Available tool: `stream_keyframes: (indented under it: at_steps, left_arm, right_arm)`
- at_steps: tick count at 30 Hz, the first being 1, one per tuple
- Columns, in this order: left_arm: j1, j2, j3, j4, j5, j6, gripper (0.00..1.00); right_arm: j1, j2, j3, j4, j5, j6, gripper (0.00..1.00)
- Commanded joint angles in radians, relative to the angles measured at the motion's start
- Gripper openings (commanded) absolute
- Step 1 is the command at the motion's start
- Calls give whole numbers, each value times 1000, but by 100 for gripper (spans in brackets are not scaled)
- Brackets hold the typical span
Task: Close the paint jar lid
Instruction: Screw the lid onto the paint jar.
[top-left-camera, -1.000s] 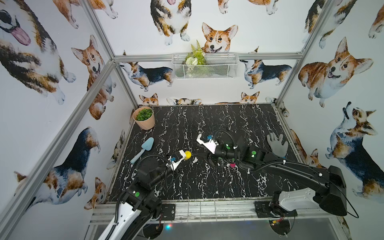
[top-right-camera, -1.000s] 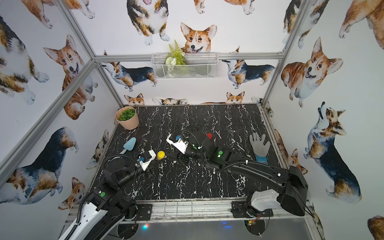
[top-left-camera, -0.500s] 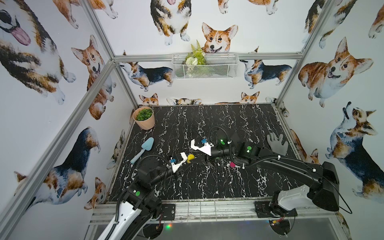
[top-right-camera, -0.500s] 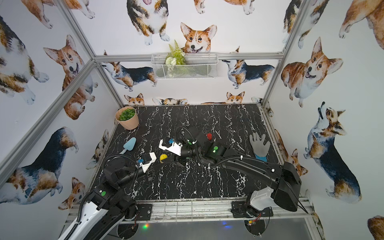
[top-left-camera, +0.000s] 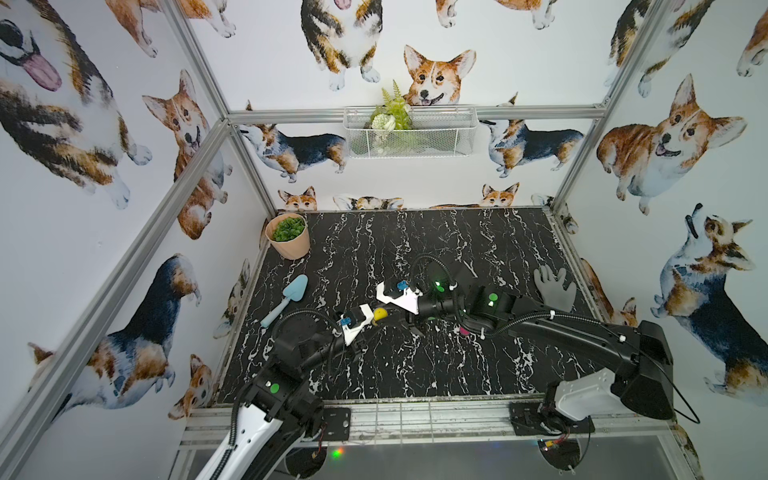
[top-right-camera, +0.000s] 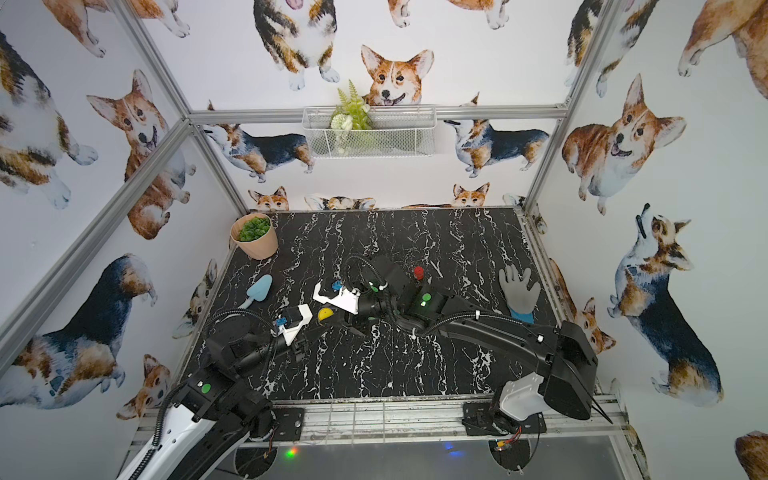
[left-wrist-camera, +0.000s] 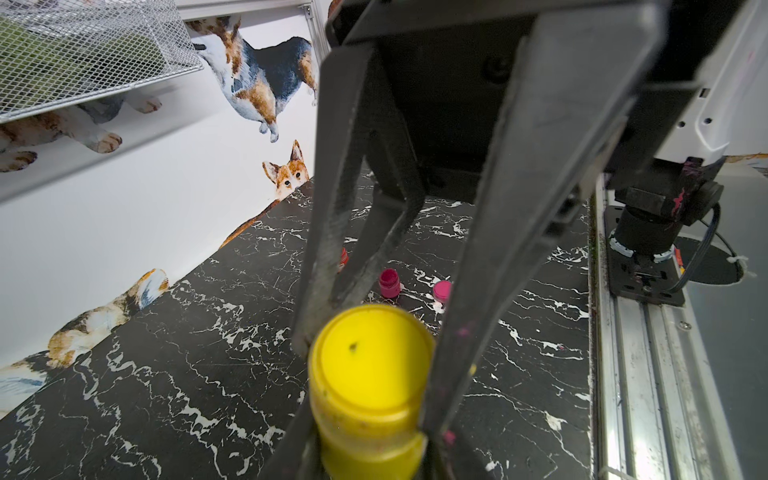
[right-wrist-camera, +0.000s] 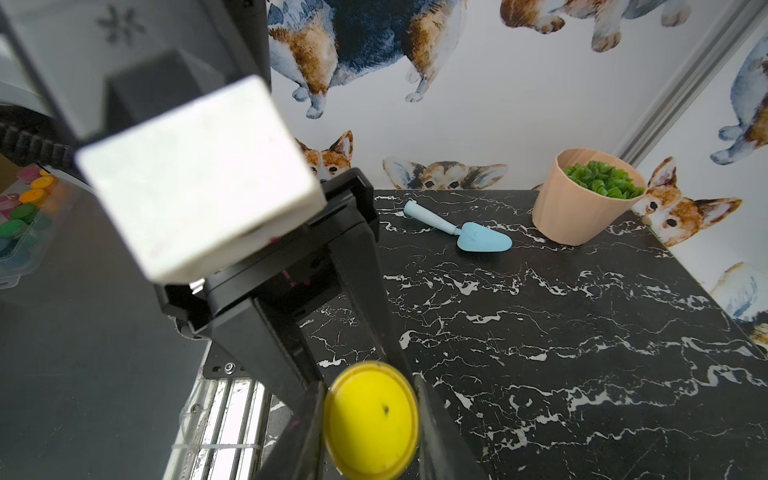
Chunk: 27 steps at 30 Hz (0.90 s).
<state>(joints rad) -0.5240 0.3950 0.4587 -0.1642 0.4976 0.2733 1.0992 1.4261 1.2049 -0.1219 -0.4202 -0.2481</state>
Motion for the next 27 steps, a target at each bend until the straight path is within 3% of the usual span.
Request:
stream_keyframes:
  at_steps: [1,18,27]
  left_arm:
    - [0,-7,4,40,-27,13,31]
    - [1,-66,-2,42,-154,38,30]
    - [1,-103,-6,41,-275,56,30]
  right_arm:
    - [9,5,-9,30,18,-1,29]
    - [24,46,8,113,256,199,28]
    - [91,130,80,123,417,318,28]
